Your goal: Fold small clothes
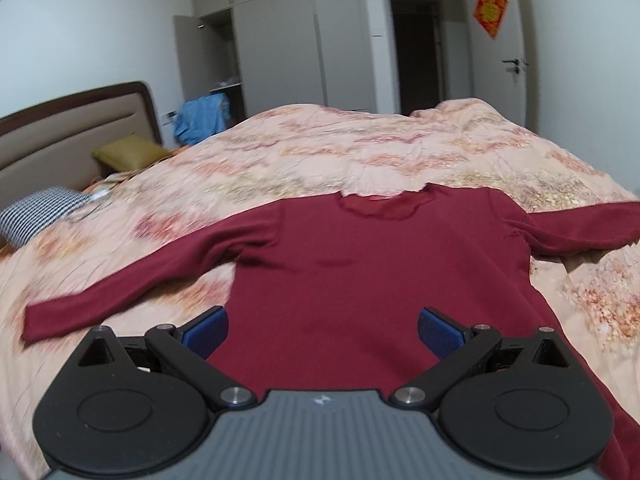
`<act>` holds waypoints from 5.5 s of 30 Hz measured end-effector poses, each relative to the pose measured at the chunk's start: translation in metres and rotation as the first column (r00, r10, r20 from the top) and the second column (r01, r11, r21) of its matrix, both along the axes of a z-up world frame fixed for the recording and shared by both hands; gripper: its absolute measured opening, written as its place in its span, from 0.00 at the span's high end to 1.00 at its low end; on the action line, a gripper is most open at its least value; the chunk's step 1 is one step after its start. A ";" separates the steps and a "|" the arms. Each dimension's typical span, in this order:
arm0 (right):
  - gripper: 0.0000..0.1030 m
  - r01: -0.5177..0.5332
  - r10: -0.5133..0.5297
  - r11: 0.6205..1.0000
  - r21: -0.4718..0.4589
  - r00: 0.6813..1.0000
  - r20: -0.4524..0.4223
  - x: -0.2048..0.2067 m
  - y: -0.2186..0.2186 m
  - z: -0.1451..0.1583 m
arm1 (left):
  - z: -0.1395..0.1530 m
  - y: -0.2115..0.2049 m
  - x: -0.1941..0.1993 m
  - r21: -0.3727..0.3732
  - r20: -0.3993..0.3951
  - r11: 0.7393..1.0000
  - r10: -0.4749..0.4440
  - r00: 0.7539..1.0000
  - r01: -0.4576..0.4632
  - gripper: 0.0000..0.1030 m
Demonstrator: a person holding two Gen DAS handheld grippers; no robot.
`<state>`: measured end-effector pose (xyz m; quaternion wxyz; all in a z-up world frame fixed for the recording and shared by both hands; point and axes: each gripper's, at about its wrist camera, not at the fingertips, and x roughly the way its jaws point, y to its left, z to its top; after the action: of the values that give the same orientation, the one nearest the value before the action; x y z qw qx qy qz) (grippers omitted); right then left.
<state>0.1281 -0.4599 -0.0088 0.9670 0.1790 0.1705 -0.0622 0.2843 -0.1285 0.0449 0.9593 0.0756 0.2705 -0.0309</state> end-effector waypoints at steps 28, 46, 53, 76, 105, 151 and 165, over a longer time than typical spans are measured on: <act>0.04 0.304 -0.297 0.953 0.013 0.939 -0.174 0.232 -0.197 -0.013 | -0.104 -0.036 0.128 -0.234 -0.052 0.969 -0.098 0.994 0.083 0.00; 0.96 0.459 -0.495 0.850 -0.258 0.863 -0.097 0.254 -0.251 0.058 | -0.105 -0.039 0.128 -0.228 -0.056 0.970 -0.095 0.994 0.080 0.00; 0.97 0.532 -0.569 0.811 -0.246 0.815 -0.113 0.237 -0.283 0.060 | -0.106 -0.034 0.130 -0.254 -0.056 0.963 -0.103 0.993 0.085 0.00; 0.96 0.026 0.009 0.936 -0.351 0.995 0.096 0.286 -0.024 0.176 | -0.076 0.001 0.128 -0.424 -0.033 0.904 -0.082 0.996 0.061 0.00; 0.38 -0.610 0.487 0.707 -0.359 0.787 -0.378 0.314 0.243 0.018 | -0.063 0.123 0.138 -0.421 -0.067 0.884 0.195 0.978 -0.205 0.00; 0.46 -0.015 -0.085 0.849 -0.529 0.983 -0.164 0.206 0.035 -0.023 | -0.114 0.056 0.166 -0.495 -0.010 0.869 0.015 1.000 -0.018 0.00; 0.01 -0.258 0.226 0.851 -0.457 0.966 -0.124 0.148 0.103 0.024 | -0.071 0.176 0.070 -0.581 -0.075 0.805 0.097 0.992 -0.122 0.00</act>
<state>0.2757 -0.3567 0.0154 0.9753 -0.0852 0.2033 0.0148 0.3542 0.0476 -0.0263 0.9304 -0.2389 0.2715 -0.0586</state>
